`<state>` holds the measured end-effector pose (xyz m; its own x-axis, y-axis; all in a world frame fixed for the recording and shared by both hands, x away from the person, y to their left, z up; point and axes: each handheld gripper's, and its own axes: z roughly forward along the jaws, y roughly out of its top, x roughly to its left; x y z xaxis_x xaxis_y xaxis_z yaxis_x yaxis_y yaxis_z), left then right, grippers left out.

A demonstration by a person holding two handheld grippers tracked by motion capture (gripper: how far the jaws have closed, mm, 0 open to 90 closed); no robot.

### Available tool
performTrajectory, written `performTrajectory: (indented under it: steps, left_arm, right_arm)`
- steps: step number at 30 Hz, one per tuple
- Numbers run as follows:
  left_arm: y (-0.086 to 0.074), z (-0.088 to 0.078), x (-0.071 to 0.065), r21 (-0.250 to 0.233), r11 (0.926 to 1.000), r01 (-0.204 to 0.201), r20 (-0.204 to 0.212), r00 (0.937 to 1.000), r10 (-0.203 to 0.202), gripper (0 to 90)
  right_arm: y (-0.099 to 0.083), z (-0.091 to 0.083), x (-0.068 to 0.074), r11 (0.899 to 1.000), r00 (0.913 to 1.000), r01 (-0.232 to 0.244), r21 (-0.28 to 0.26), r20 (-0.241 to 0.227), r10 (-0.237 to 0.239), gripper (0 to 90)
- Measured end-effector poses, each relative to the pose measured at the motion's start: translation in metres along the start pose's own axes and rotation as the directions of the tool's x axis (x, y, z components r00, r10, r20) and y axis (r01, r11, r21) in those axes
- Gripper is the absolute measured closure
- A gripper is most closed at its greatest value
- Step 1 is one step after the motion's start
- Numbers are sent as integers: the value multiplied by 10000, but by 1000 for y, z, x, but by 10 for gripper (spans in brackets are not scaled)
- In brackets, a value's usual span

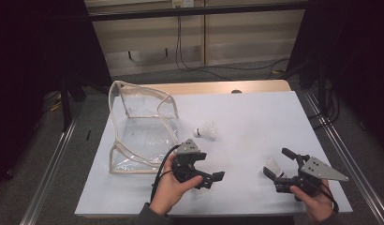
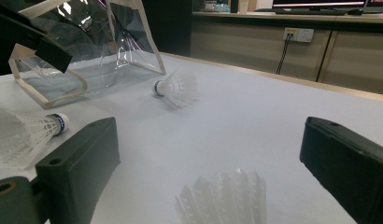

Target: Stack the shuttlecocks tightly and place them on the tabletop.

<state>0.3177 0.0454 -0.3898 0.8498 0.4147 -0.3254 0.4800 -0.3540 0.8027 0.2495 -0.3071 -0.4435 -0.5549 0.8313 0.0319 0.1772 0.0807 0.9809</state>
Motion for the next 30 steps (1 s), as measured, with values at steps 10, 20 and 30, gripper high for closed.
performTrajectory:
  steps: [10,20,30]
  left_arm:
    - [-5,-3,-3,123,9999,38,128,9999,-40,51]
    - [-13,-5,-4,238,9997,37,185,9998,-42,51]
    - [-18,-12,-3,169,9998,75,179,9998,-78,48]
  right_arm:
    - [0,0,0,10000,10000,26,1,-8,-26,41]
    - [0,0,0,10000,10000,16,11,0,-16,41]
    - [0,0,0,10000,10000,-14,30,17,14,41]
